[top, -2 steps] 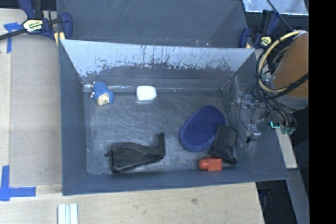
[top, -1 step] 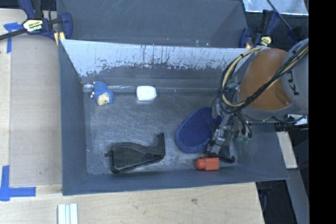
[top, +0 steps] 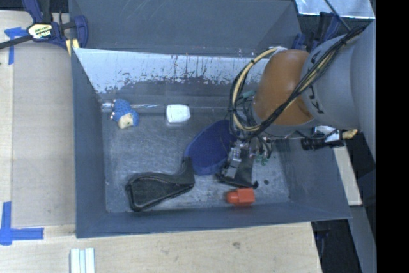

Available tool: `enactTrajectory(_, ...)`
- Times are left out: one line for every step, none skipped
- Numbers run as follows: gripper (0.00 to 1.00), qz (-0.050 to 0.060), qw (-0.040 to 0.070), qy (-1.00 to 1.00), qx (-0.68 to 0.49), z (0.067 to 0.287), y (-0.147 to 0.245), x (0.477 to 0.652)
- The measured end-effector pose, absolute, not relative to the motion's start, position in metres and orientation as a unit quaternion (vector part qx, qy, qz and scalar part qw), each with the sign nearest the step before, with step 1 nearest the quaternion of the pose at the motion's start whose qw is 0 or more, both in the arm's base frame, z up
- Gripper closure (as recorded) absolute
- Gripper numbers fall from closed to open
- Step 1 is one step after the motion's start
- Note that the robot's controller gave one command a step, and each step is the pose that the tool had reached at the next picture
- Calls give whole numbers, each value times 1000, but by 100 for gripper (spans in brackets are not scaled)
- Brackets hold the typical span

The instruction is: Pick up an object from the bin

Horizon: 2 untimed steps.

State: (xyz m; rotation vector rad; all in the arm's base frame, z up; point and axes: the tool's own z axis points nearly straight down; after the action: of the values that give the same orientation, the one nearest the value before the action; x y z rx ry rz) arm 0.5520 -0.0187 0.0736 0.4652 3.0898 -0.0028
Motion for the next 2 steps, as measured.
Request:
enactTrajectory(100, -1, 8, 989, 150, 77, -22, 552)
enactTrajectory(100, -5, 11, 993, -121, 84, -6, 563)
